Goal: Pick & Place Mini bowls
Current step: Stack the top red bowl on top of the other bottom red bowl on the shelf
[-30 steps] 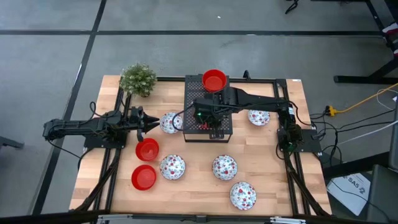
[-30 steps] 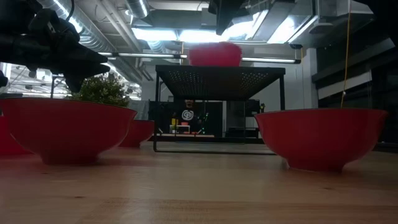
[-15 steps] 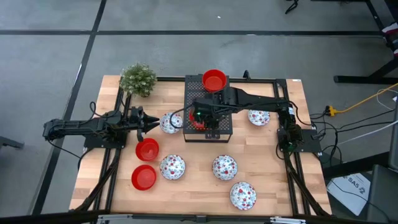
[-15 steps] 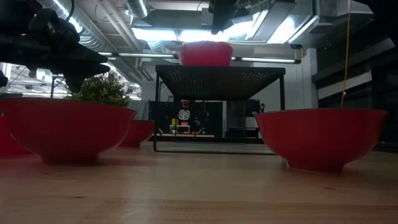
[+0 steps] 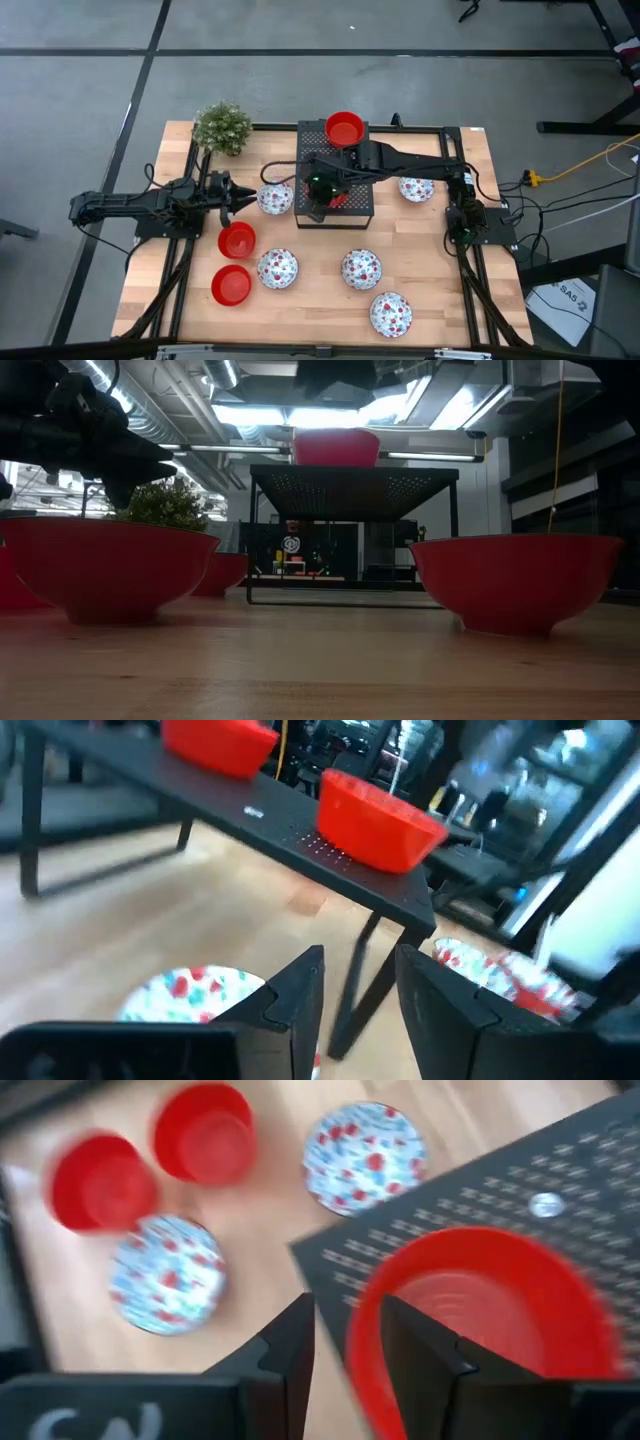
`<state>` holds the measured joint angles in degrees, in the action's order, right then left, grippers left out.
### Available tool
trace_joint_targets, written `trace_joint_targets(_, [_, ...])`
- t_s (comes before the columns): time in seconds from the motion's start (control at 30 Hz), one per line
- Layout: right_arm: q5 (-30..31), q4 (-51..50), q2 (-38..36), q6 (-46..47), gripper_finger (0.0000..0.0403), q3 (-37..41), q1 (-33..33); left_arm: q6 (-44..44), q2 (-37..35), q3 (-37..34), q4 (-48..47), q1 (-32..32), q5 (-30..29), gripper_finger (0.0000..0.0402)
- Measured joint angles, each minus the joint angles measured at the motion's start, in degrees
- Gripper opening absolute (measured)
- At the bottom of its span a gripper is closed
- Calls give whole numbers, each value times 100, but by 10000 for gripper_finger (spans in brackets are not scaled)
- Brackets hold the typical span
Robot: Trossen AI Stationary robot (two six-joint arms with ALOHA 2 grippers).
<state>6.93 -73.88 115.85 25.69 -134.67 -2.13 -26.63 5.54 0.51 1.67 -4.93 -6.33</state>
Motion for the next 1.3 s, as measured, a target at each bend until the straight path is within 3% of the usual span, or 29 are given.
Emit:
trace_joint_targets(0.2, [-419, 591, 0, 1017, 116, 0, -10, -2508, 0, 0, 181, -1, 137, 125])
trace_joint_targets(0.43, [-389, 804, 0, 1632, 116, 0, -219, -3214, 2, 0, 455, -1, 56, 125])
trace_joint_targets(0.57, [-178, 801, 0, 1771, 116, 0, -409, -2410, 11, 41, 735, -4, 682, 124])
trace_joint_targets(0.77, [32, 796, 0, 1784, 116, 0, -686, -1223, 515, 904, -327, 145, 1806, 104])
trace_joint_targets(1.03, [114, 498, 0, 1763, 116, 0, -827, 639, 1947, 2845, -3037, 587, 1395, 100])
trace_joint_targets(1.3, [101, -723, 0, 1740, 116, 0, -981, 1273, 3374, 4257, -4385, 1363, 1111, 100])
